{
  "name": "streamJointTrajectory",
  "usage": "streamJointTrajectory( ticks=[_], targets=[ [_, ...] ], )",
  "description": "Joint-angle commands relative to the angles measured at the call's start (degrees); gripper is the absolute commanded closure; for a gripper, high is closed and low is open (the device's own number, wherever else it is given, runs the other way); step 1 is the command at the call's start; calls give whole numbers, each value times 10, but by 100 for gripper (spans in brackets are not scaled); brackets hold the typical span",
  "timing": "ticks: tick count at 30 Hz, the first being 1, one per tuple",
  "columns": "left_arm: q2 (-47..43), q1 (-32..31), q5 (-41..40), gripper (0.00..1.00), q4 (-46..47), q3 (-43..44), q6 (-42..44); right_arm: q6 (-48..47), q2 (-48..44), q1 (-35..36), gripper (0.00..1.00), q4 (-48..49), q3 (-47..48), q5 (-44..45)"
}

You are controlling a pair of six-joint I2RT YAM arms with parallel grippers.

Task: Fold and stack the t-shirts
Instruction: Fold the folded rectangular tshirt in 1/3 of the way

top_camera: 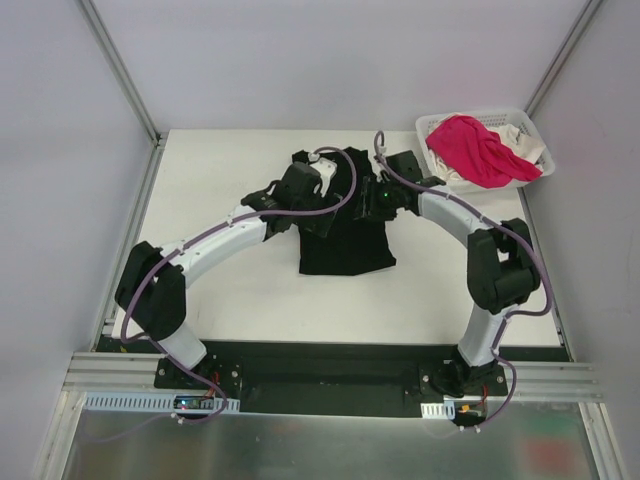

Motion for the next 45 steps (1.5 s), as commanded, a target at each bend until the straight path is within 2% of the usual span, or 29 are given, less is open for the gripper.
streamJointTrajectory(
  ticks=[1,16,25,38,45],
  targets=[
    [-21,-9,4,8,8,-50,-32,14,-15,21,54,16,-41,-5],
    [29,-35,44,9,23,-65,-55,12,28,23,54,24,-68,24],
    [43,-47,72,9,8,-119,-69,29,43,14,53,42,-93,32],
    [10,-62,41,10,-14,-194,-102,27,39,-8,51,45,-104,34],
    [-1,-64,24,10,-31,-133,-68,27,33,-9,52,45,-97,24]
  ],
)
